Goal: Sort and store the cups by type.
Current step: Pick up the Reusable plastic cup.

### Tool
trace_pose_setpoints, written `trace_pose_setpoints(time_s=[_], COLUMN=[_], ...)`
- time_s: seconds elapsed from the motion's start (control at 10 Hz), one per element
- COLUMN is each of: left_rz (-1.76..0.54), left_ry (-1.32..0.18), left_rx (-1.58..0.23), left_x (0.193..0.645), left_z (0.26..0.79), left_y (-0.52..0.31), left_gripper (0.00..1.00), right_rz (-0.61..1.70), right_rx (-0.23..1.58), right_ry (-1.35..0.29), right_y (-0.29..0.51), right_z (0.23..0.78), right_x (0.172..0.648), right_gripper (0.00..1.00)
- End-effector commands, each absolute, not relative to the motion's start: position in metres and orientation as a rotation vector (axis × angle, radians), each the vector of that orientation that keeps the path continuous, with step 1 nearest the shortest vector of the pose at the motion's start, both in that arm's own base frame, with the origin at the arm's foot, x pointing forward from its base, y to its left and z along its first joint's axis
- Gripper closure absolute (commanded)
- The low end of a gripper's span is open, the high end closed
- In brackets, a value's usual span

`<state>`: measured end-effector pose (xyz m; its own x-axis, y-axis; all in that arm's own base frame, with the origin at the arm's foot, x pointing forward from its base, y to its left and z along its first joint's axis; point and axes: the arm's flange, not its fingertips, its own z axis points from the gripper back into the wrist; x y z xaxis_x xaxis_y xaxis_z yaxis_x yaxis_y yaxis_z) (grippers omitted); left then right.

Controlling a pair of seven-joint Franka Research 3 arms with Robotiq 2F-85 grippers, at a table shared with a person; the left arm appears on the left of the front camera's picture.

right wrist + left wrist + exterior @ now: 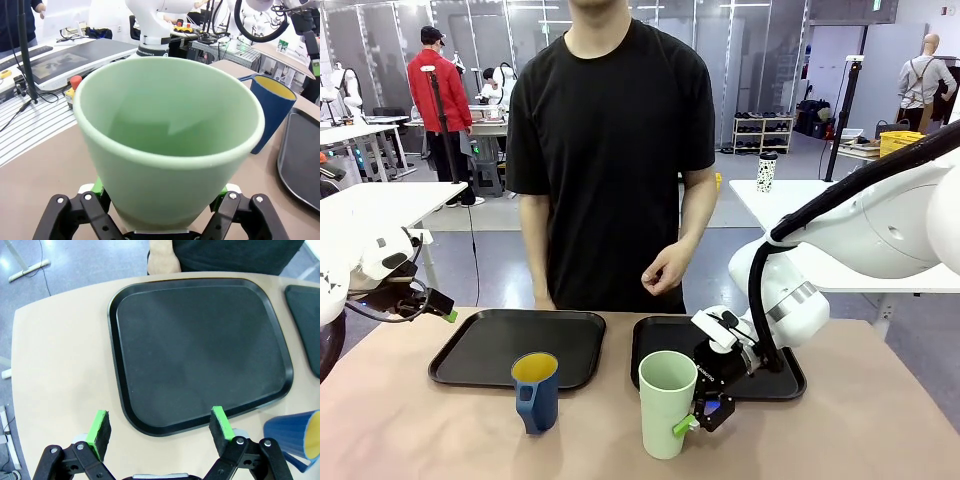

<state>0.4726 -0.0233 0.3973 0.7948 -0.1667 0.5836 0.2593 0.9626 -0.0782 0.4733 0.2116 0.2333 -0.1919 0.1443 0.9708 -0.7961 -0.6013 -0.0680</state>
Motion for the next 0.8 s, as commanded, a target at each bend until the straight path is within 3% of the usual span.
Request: trace_pose_setpoints(time_s=[0.0,0.5,0.7], left_rz=[-0.229,-0.229,-0.229], left_ry=[-0.615,-0.615,-0.615], left_rx=[-0.158,-0.158,-0.158], left_x=[0.472,0.472,0.472], left_z=[0.4,0.4,0.4], left_y=[-0.024,-0.024,-0.024], left_gripper=[0.0,0.0,0.0], right_rz=[1.834,1.679,1.584], right_rx=[1.387,1.242,1.186], right_ry=[-0.881,-0.898,-0.984], right_y=[0.206,0.183,0.175], right_z=[0.229,0.295,0.309], right_x=[0.465,0.461,0.462], right_gripper=[0.49,0.49,0.49])
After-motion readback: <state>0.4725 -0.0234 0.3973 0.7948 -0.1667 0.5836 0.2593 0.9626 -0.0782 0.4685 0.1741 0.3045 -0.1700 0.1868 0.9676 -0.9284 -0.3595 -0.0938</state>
